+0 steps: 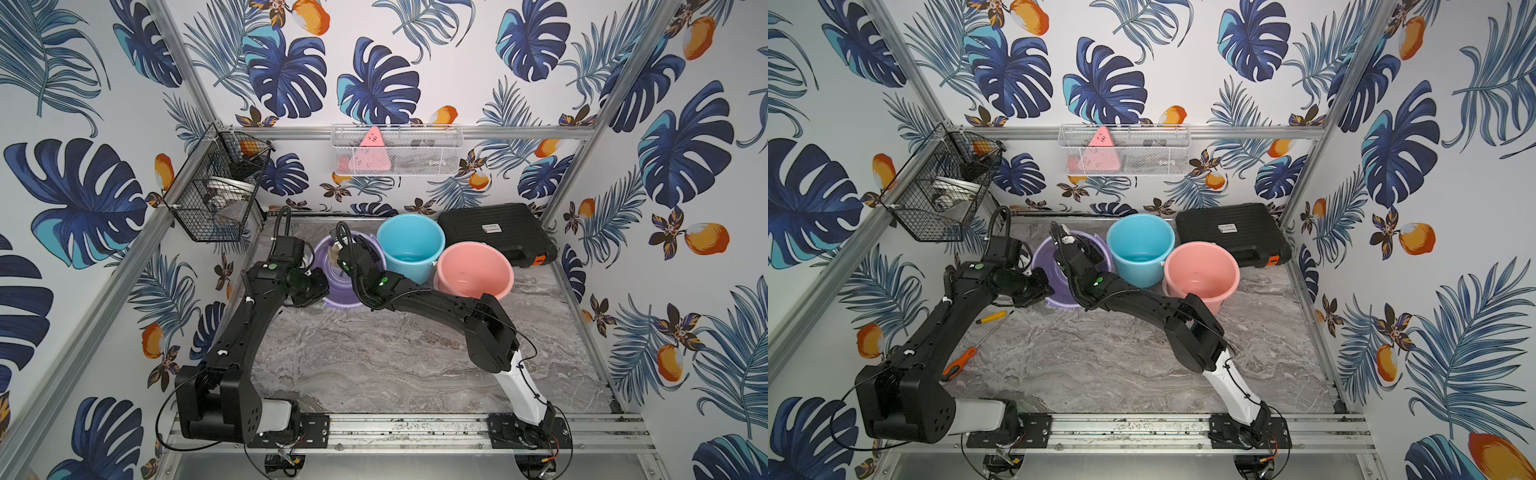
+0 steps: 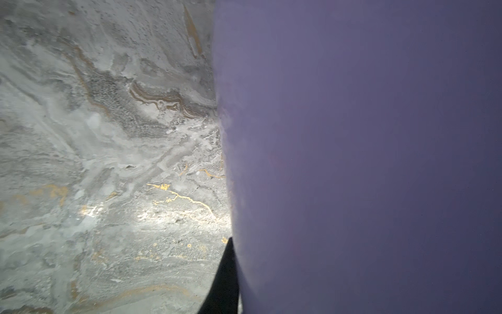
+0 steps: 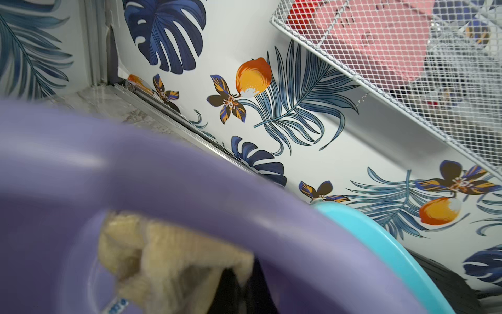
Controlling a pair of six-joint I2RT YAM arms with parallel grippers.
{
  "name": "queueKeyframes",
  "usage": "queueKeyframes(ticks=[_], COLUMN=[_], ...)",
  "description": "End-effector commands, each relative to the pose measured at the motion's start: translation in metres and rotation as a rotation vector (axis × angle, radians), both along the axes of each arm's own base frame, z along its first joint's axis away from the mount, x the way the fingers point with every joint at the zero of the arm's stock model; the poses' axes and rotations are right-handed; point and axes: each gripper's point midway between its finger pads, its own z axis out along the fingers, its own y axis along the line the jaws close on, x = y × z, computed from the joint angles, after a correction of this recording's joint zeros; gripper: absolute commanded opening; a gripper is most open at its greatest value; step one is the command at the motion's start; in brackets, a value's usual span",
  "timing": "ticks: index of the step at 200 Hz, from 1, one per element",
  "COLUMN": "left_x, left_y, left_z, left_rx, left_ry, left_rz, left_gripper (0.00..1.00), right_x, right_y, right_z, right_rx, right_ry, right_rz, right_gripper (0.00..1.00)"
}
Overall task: Wipe the inside of the bucket with a cloth
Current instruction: Wipe the dirt from the inside of the bucket.
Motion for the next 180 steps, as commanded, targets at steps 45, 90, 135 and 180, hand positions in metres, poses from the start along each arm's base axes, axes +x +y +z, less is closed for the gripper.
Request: queueKeyframes(ticks=[45, 90, 135, 180], left_x=[0.015, 0.016, 0.013, 0.011], left_y=[0.006, 0.006, 0.005, 0.000], left_z=[0.013, 0.012, 0.009, -0.003], left_rx=[0.023, 0.019, 0.010, -0.004], left_ry=[-0.030, -0.030, -0.023, 0.017], left_rz=[0.044, 0.046, 0.032, -0.015], left_gripper=[0.00, 0.00, 0.00, 0.00], right_x=[-0.064, -0.074, -0.035, -0.015], right_y=[0.011, 0.019, 0.002, 0.025], right_z=[-0.045, -0.023, -0.004, 0.027], right_rx=[-0.097, 0.129, 0.159, 0.202], right_ry=[0.197, 0.337, 0.237, 0.192], right_rz=[0.088, 0.207, 0.146, 0.227], right_gripper=[0.00, 0.00, 0.00, 0.00])
